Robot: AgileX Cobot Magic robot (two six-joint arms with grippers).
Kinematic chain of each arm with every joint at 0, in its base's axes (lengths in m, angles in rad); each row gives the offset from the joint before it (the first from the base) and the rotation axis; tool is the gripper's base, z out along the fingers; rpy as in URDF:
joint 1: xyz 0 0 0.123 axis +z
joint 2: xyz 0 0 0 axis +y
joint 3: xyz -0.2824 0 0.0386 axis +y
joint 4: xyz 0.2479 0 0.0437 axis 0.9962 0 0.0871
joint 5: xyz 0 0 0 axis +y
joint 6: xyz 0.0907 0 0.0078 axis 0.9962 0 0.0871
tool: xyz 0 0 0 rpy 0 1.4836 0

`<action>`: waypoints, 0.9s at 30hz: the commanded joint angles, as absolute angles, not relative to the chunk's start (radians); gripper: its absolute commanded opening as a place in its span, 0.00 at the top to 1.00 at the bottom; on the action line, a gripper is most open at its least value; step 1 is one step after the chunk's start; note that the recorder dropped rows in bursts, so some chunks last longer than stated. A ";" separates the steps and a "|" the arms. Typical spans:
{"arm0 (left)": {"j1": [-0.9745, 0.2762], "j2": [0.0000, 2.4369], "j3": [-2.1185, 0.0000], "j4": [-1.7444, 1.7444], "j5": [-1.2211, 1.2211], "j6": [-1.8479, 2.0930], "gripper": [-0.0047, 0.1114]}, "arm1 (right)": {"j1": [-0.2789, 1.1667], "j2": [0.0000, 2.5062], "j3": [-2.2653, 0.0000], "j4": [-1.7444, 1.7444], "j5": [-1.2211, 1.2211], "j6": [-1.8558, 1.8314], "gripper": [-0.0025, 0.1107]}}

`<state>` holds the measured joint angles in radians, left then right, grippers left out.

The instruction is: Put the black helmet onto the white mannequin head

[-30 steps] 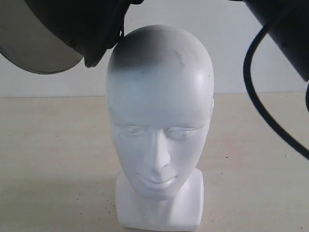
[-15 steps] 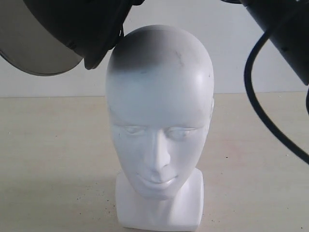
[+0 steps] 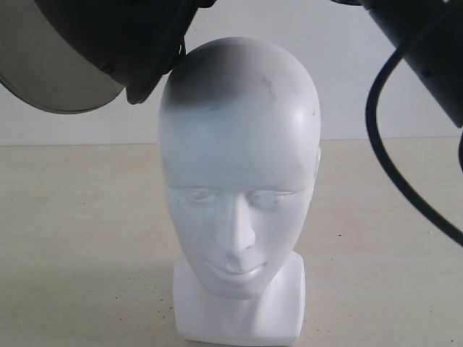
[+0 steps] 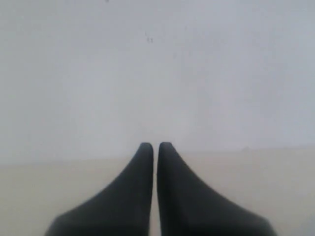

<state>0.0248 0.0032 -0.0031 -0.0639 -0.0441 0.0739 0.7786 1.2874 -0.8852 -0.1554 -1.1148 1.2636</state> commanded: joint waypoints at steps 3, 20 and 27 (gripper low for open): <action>0.028 0.000 0.000 -0.062 -0.286 0.082 0.92 | 0.777 1.266 -0.896 -0.130 -1.221 1.238 0.98; 0.028 0.036 -0.168 0.028 -0.331 -0.109 0.92 | 0.664 1.266 -0.814 -0.032 -1.221 1.436 0.98; 0.028 0.284 -0.377 0.150 -0.283 -0.273 0.92 | 0.660 1.266 -0.803 -0.118 -1.221 1.485 0.98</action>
